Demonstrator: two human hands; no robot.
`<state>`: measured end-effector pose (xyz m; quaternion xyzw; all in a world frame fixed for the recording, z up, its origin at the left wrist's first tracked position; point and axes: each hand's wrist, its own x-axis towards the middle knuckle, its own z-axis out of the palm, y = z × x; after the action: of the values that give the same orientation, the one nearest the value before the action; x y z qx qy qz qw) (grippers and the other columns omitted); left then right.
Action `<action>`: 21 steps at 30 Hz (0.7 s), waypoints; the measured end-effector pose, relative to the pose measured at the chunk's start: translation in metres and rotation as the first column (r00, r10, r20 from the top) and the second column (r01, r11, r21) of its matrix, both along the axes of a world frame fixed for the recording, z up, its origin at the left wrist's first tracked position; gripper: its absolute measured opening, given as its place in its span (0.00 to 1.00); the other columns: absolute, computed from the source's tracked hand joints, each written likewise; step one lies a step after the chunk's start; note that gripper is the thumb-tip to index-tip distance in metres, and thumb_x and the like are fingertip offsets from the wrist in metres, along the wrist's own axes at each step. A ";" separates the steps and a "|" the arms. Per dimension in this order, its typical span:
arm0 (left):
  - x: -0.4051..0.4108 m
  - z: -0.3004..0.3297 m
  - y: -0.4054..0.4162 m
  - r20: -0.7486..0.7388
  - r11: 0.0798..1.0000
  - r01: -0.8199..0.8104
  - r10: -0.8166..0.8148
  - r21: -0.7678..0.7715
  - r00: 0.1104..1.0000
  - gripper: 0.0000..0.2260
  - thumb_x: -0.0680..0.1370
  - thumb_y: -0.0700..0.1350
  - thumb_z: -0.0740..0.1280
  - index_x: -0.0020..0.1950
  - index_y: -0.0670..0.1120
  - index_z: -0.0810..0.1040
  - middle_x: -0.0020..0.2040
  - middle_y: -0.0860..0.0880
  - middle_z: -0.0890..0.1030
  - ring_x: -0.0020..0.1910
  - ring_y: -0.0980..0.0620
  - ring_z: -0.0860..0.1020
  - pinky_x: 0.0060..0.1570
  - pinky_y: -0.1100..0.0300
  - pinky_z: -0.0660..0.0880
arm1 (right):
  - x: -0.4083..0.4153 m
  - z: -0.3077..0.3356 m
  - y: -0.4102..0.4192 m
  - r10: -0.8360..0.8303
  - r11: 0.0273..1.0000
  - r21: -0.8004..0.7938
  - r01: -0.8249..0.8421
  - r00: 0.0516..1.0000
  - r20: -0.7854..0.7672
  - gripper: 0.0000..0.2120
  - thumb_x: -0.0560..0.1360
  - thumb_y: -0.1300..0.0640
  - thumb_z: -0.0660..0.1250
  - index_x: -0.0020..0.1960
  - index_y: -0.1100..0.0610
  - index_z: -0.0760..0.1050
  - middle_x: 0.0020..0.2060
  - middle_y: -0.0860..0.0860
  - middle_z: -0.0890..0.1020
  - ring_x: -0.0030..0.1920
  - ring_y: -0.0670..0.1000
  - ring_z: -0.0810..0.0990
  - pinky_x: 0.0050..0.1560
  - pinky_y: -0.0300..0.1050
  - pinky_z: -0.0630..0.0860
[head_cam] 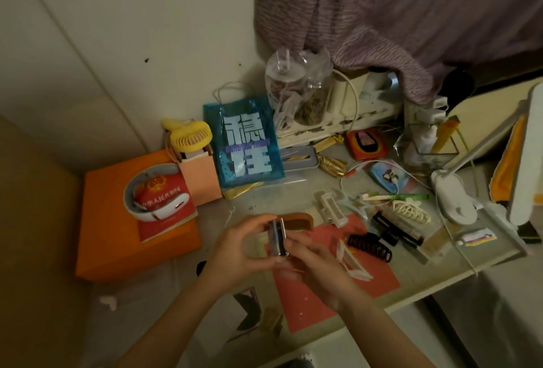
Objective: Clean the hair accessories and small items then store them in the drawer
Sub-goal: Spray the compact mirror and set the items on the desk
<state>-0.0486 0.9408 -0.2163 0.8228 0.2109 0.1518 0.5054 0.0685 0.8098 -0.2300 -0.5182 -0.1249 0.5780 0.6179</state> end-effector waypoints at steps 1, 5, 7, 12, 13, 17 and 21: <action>0.000 0.004 0.001 -0.010 1.000 -0.004 0.004 -0.007 1.000 0.30 0.61 0.56 0.78 0.61 0.61 0.72 0.57 0.64 0.78 0.59 0.69 0.73 0.54 0.77 0.68 | 0.000 0.003 0.001 -0.002 1.000 0.009 0.002 1.000 0.000 0.16 0.71 0.51 0.69 0.58 0.52 0.81 0.50 0.58 0.82 0.49 0.53 0.80 0.49 0.45 0.74; -0.001 0.014 0.008 -0.007 0.999 -0.040 0.040 -0.003 0.999 0.31 0.61 0.52 0.80 0.62 0.61 0.72 0.60 0.60 0.78 0.59 0.66 0.74 0.57 0.75 0.67 | 0.003 0.013 0.002 0.016 0.999 0.044 -0.016 1.000 0.001 0.18 0.73 0.51 0.66 0.62 0.52 0.78 0.52 0.59 0.81 0.51 0.55 0.80 0.51 0.45 0.75; -0.002 0.017 0.012 0.003 0.998 -0.052 0.052 -0.026 0.999 0.32 0.61 0.54 0.78 0.63 0.59 0.74 0.61 0.59 0.78 0.61 0.61 0.75 0.62 0.64 0.70 | 0.004 0.015 0.003 0.017 0.998 0.058 -0.016 1.000 -0.021 0.18 0.74 0.48 0.67 0.62 0.53 0.78 0.52 0.59 0.82 0.52 0.55 0.81 0.51 0.45 0.77; -0.002 0.031 0.016 0.047 0.991 -0.055 0.061 -0.119 0.997 0.31 0.61 0.52 0.78 0.63 0.52 0.75 0.61 0.53 0.79 0.60 0.56 0.77 0.62 0.59 0.73 | 0.006 0.018 0.006 -0.041 0.996 0.074 0.052 0.989 -0.145 0.22 0.73 0.48 0.68 0.62 0.60 0.74 0.56 0.68 0.75 0.51 0.58 0.82 0.47 0.47 0.80; -0.003 0.033 0.018 0.053 0.989 -0.055 0.062 -0.134 0.997 0.31 0.61 0.50 0.78 0.63 0.51 0.75 0.60 0.53 0.80 0.60 0.56 0.78 0.60 0.61 0.74 | 0.006 0.019 0.006 -0.045 0.995 0.076 0.057 0.988 -0.150 0.22 0.73 0.48 0.67 0.62 0.60 0.75 0.57 0.69 0.75 0.52 0.58 0.82 0.47 0.48 0.80; -0.004 0.043 0.022 0.064 0.980 -0.062 0.075 -0.189 0.995 0.31 0.60 0.45 0.79 0.61 0.53 0.75 0.60 0.51 0.80 0.59 0.56 0.78 0.54 0.64 0.76 | 0.004 0.027 0.007 -0.002 0.993 0.118 0.006 1.000 -0.027 0.24 0.72 0.46 0.63 0.64 0.56 0.75 0.60 0.64 0.78 0.55 0.56 0.81 0.47 0.44 0.79; -0.009 0.056 0.026 0.087 0.978 -0.061 0.079 -0.200 0.993 0.29 0.62 0.38 0.77 0.61 0.52 0.75 0.59 0.53 0.79 0.56 0.61 0.79 0.50 0.66 0.77 | 0.011 0.034 0.005 -0.012 0.972 0.234 -0.023 0.989 0.149 0.40 0.64 0.38 0.75 0.72 0.48 0.65 0.64 0.51 0.78 0.63 0.52 0.77 0.57 0.45 0.77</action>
<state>-0.0574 0.9668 -0.1603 0.7527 0.2297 0.1865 0.5882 0.0797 0.8145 -0.1964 -0.4831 -0.2398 0.5204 0.6621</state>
